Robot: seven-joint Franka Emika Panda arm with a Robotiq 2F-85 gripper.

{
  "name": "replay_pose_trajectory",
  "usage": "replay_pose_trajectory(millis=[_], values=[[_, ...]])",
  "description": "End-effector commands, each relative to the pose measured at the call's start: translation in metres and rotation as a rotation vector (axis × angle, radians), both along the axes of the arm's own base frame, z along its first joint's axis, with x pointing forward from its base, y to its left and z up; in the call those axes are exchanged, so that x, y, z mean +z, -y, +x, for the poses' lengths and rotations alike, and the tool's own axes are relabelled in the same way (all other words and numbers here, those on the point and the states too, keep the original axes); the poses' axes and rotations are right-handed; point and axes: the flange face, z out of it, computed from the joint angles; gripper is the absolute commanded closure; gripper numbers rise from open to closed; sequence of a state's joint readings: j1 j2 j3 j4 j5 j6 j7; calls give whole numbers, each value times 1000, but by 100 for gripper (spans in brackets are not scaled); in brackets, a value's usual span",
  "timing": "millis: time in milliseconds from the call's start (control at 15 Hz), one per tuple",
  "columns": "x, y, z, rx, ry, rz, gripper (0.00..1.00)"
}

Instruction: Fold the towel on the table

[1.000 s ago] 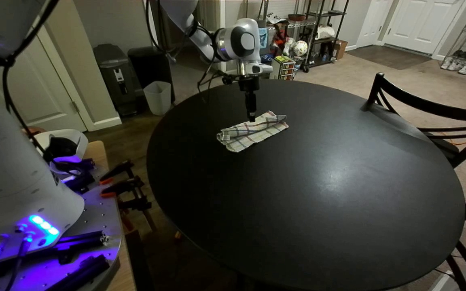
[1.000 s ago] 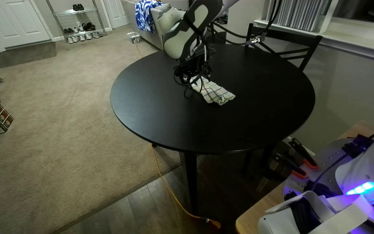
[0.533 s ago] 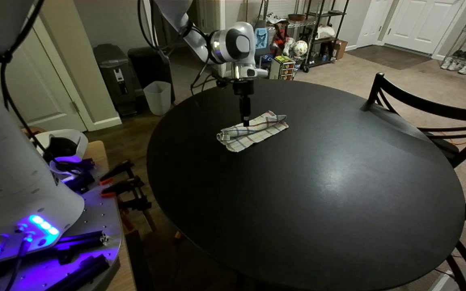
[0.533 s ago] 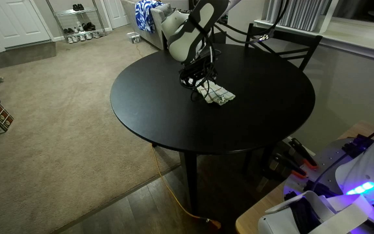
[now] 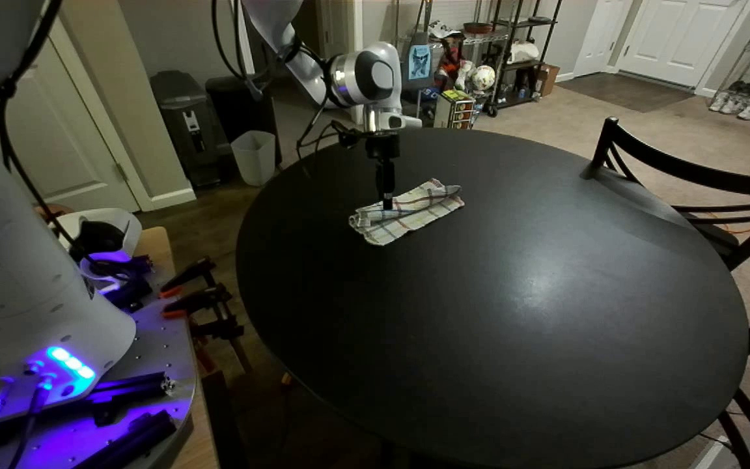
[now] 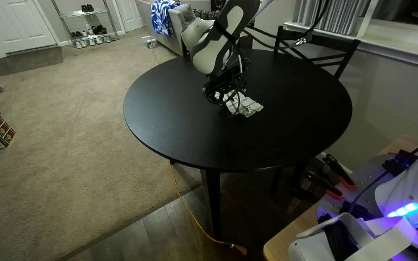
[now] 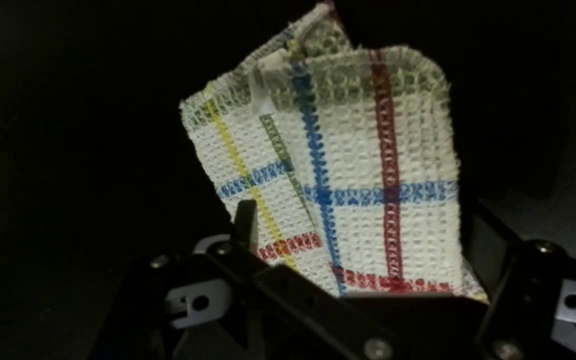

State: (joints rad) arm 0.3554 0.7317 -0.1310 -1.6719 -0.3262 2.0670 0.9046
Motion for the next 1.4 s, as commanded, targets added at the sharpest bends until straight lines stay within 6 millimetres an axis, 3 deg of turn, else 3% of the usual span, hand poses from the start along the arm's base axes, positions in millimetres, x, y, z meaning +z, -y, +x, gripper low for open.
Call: replay_pose_trajectory(millis=[0, 1333], values=[[9, 3, -16, 0, 3, -20, 0], [31, 10, -32, -36, 54, -62, 0]])
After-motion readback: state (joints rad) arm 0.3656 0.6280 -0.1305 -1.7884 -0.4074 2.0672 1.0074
